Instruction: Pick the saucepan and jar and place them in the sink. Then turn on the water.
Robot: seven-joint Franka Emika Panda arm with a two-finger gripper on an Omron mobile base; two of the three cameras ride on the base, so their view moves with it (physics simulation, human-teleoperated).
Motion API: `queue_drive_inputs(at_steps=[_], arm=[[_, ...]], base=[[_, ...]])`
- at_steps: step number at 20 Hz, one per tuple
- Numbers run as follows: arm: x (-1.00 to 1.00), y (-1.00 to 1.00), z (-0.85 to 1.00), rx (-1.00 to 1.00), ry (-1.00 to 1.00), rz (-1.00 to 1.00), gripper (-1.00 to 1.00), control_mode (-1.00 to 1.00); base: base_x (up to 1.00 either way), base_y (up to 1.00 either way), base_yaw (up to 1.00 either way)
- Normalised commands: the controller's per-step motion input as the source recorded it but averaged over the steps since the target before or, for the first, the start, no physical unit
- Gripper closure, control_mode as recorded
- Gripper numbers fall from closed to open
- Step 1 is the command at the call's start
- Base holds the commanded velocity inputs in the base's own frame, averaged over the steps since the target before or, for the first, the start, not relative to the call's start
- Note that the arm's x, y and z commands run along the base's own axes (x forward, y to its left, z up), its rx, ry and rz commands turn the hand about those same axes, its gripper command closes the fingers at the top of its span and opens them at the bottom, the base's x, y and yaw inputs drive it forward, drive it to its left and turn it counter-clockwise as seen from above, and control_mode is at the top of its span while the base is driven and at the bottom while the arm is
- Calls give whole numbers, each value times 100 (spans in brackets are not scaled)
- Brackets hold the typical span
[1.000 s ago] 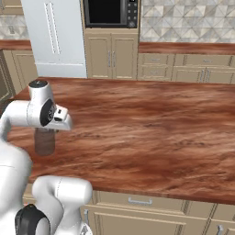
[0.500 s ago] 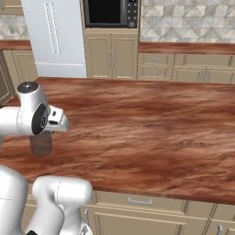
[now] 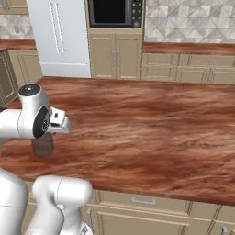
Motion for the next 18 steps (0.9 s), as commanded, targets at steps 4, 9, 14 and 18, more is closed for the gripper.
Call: queue_drive_inputs(at_steps=[4,9,14,18], arm=[[0,0,0,0,0,0,100,100],[0,0,0,0,0,0,100,100],[0,0,0,0,0,0,100,100],[0,0,0,0,0,0,100,100]], base=[[-45,100,50],[-5,100,68],[0,100,72],[0,100,74]])
